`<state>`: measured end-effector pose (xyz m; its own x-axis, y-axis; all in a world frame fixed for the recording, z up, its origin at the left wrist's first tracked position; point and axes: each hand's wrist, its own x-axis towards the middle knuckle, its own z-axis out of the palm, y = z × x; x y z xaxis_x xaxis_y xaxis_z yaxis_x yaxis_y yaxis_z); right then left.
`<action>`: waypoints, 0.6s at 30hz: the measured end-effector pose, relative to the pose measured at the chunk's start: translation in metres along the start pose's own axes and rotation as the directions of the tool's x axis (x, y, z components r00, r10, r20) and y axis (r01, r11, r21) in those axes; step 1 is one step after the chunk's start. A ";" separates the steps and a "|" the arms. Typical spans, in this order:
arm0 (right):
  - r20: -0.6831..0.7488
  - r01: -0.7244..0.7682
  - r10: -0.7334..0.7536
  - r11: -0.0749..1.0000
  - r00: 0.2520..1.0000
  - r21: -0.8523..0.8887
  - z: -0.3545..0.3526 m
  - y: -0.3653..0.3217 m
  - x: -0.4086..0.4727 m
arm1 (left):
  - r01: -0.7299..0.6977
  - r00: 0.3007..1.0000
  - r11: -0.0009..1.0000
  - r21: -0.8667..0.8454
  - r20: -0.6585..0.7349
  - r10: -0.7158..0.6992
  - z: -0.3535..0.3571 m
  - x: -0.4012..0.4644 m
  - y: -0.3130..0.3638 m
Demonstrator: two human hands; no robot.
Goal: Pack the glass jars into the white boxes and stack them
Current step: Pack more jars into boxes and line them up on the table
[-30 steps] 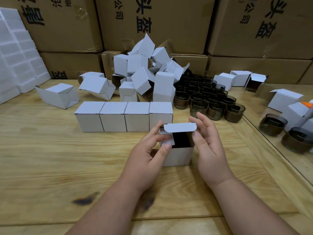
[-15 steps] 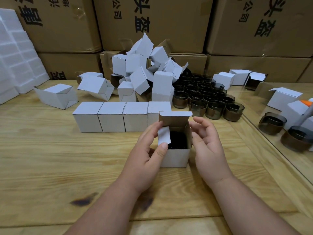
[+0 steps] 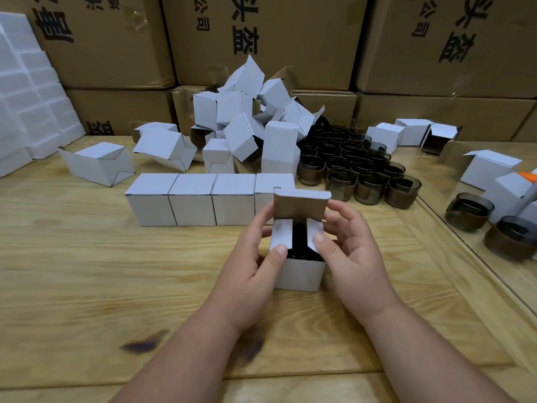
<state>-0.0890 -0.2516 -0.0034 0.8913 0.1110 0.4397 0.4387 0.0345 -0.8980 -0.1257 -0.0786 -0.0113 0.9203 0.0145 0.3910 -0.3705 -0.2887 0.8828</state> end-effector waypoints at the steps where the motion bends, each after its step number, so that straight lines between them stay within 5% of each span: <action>1: 0.005 0.006 -0.006 1.000 1.000 -0.001 -0.001 -0.002 0.000 | 0.002 1.000 1.000 -0.004 -0.018 -0.002 0.000 0.000 0.001; 18: 0.006 0.113 -0.114 0.972 0.993 -0.206 0.001 -0.005 -0.004 | -0.023 1.000 0.999 -0.038 0.003 0.024 -0.003 -0.004 0.007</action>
<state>-0.0953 -0.2508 -0.0005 0.8348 0.1124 0.5389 0.5505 -0.1581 -0.8197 -0.1326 -0.0782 -0.0061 0.9117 0.0045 0.4108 -0.3965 -0.2521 0.8827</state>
